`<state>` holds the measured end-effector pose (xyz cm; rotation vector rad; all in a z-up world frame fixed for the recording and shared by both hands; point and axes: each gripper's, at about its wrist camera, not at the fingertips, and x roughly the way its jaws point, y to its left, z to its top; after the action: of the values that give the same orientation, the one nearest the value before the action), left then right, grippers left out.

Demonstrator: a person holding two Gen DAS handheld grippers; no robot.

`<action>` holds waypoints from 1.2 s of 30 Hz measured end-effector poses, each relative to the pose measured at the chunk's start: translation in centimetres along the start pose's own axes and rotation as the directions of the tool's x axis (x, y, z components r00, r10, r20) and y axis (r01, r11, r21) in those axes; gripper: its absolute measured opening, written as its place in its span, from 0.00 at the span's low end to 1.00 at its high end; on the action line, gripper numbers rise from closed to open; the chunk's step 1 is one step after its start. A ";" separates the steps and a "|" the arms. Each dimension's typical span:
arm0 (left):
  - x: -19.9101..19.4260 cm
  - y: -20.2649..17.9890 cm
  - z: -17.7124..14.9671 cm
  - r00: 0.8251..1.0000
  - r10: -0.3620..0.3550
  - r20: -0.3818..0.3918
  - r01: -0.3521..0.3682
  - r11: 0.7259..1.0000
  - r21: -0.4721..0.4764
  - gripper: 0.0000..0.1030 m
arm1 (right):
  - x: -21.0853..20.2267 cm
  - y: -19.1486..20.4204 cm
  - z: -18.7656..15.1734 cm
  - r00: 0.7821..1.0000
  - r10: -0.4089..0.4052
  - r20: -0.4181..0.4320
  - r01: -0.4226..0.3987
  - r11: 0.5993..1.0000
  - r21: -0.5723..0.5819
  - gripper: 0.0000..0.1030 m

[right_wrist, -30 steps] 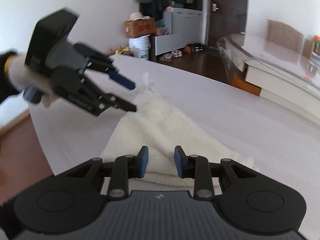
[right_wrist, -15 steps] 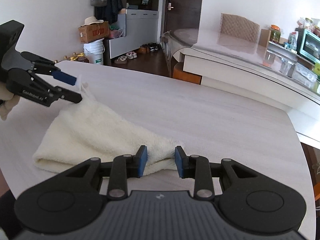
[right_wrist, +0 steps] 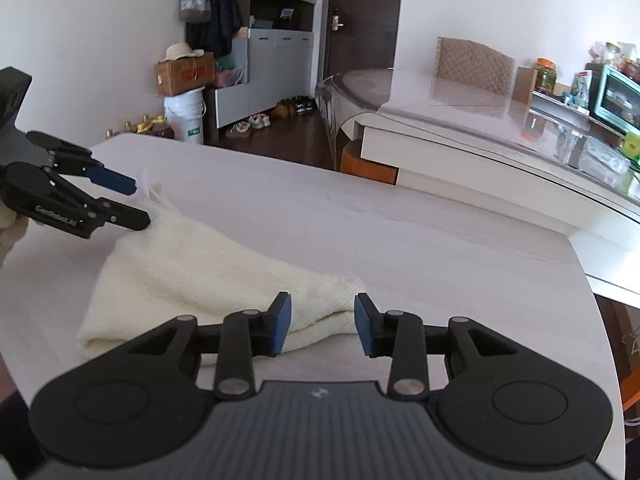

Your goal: Fold towel

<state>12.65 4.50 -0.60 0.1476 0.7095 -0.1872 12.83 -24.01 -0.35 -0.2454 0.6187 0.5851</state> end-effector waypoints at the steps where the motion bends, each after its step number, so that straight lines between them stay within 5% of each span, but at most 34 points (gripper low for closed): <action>1: -0.5 -0.1 -0.1 1.000 -0.001 0.008 0.001 1.000 -0.010 0.73 | -0.3 0.2 -0.2 1.000 -0.005 0.001 0.005 1.000 0.006 0.41; 12: -2.9 -1.4 -1.6 1.000 0.025 0.000 -0.025 0.997 -0.078 0.88 | -3.5 1.7 -1.9 1.000 -0.005 0.026 0.002 0.995 0.105 0.50; 16: -3.9 -2.2 -2.2 0.999 0.032 -0.001 -0.032 0.996 -0.089 0.90 | -4.5 2.0 -1.8 0.999 -0.018 0.038 0.013 0.993 0.120 0.66; 22: -4.9 -3.1 -2.7 0.999 0.049 0.002 -0.049 0.996 -0.081 0.90 | -5.6 2.5 -1.9 0.998 -0.037 0.046 0.031 0.992 0.123 0.76; 36: -6.4 -4.1 -2.9 0.998 0.062 0.021 -0.061 0.996 -0.065 0.94 | -7.4 3.2 -2.3 0.998 -0.031 0.058 0.024 0.991 0.132 0.78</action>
<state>5.16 1.85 1.15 0.1052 0.6869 -0.1069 5.00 -25.53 2.15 -0.1126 0.5923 0.5214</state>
